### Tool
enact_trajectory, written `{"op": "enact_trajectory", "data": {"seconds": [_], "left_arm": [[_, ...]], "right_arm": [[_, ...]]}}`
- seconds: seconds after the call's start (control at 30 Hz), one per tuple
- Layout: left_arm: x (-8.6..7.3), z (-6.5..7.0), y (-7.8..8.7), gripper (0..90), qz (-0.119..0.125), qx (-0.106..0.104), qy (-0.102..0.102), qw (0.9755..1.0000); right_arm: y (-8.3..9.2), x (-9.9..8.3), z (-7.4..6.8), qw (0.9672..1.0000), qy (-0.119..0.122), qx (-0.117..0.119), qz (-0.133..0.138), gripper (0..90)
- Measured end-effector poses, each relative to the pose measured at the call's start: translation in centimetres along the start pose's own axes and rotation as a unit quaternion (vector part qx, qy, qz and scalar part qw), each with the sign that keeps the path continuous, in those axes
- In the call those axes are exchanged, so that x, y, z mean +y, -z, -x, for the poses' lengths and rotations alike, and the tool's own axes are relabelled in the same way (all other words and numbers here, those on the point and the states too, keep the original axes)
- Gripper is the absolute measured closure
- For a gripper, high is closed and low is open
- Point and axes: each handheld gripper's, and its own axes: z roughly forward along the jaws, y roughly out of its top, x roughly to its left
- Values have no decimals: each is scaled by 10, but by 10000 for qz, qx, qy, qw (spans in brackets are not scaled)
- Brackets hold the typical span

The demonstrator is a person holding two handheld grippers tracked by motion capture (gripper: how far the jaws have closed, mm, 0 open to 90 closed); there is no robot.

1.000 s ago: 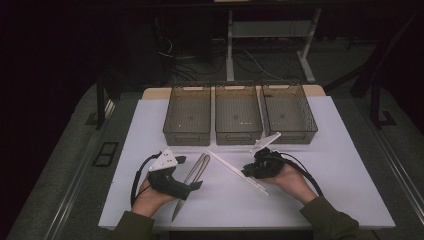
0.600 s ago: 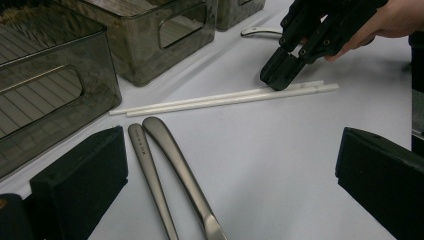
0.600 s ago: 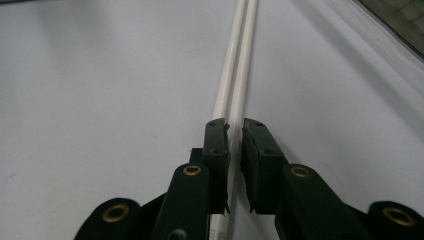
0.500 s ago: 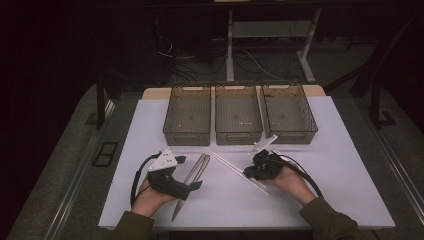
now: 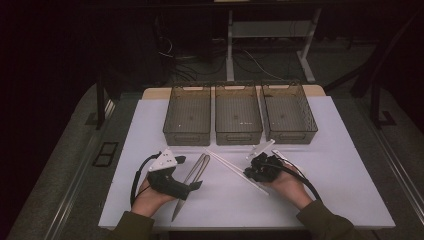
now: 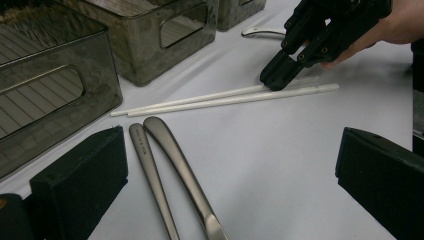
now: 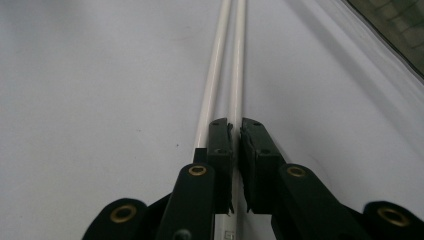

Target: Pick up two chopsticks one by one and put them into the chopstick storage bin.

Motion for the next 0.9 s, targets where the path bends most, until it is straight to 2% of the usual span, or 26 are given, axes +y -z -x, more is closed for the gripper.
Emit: {"op": "enact_trajectory", "data": {"seconds": [0.3, 0.5, 0.6, 0.9], "left_arm": [[0, -1, 0, 0, 25, -8, -7, 10000], [0, 0, 0, 0, 25, -18, -7, 10000], [0, -1, 1, 0, 32, -21, -2, 10000], [0, -1, 1, 0, 37, -25, -15, 10000]], "right_arm": [[1, 0, 1, 9999, -114, -23, 15, 844], [4, 0, 6, 9997, -226, 79, 49, 844], [6, -1, 8, 9998, -200, 34, 54, 844], [8, -1, 9, 9995, -245, 152, 90, 845]]}}
